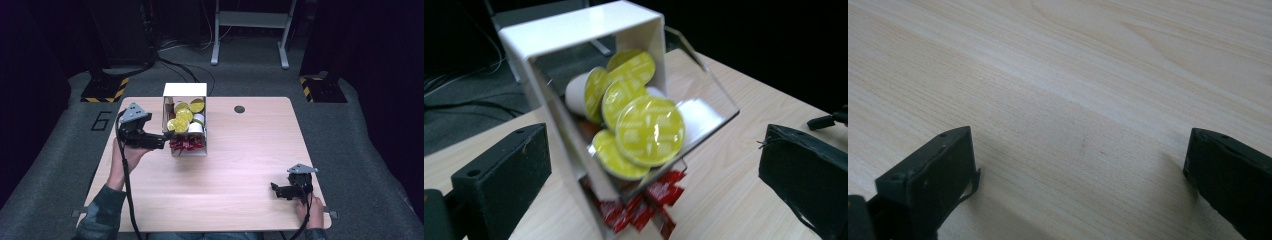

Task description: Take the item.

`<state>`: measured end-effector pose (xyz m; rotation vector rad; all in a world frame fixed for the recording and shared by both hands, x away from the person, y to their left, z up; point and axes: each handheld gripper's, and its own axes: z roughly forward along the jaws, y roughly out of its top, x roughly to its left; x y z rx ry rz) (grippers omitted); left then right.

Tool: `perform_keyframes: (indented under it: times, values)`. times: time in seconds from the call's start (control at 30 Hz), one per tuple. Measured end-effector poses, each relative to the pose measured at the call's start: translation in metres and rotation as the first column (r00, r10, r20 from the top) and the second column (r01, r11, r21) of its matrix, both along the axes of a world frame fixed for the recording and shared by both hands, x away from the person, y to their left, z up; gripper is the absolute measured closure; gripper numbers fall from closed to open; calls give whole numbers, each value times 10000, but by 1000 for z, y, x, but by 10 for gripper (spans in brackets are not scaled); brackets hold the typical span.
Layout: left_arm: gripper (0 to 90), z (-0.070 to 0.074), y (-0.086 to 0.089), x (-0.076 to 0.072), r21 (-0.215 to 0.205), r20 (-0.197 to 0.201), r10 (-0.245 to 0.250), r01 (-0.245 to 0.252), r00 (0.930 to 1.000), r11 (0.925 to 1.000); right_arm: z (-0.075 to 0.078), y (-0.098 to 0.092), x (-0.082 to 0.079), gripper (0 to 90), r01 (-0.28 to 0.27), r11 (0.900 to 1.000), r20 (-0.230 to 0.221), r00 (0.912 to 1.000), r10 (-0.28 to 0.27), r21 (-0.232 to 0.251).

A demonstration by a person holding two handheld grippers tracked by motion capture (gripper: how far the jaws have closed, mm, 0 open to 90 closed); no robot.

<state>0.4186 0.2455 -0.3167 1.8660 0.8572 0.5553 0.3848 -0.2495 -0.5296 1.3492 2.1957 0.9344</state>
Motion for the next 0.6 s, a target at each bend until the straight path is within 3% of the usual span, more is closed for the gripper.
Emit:
perform_keyframes:
  times: [0.1,0.2,0.3,0.43,0.6]
  values:
    - [19,2,-12,9,35,-27,-215,215,9998,9998,0,0,0,0,13,10000,0,10000,-13,7]
    - [69,-2,-22,22,-69,-316,-410,408,9987,9991,0,0,0,0,-5,10000,19,10000,5,0]
    - [144,-5,-28,30,52,-513,-269,272,9983,9996,0,0,1,0,-77,10000,72,9999,77,-40]
    - [171,-8,-34,37,272,-589,-122,138,9982,9995,0,0,1,0,-79,10000,72,9999,79,-37]
    - [230,-12,-36,44,238,-743,21,-4,9972,9997,0,0,0,0,-60,10000,47,10000,61,-26]
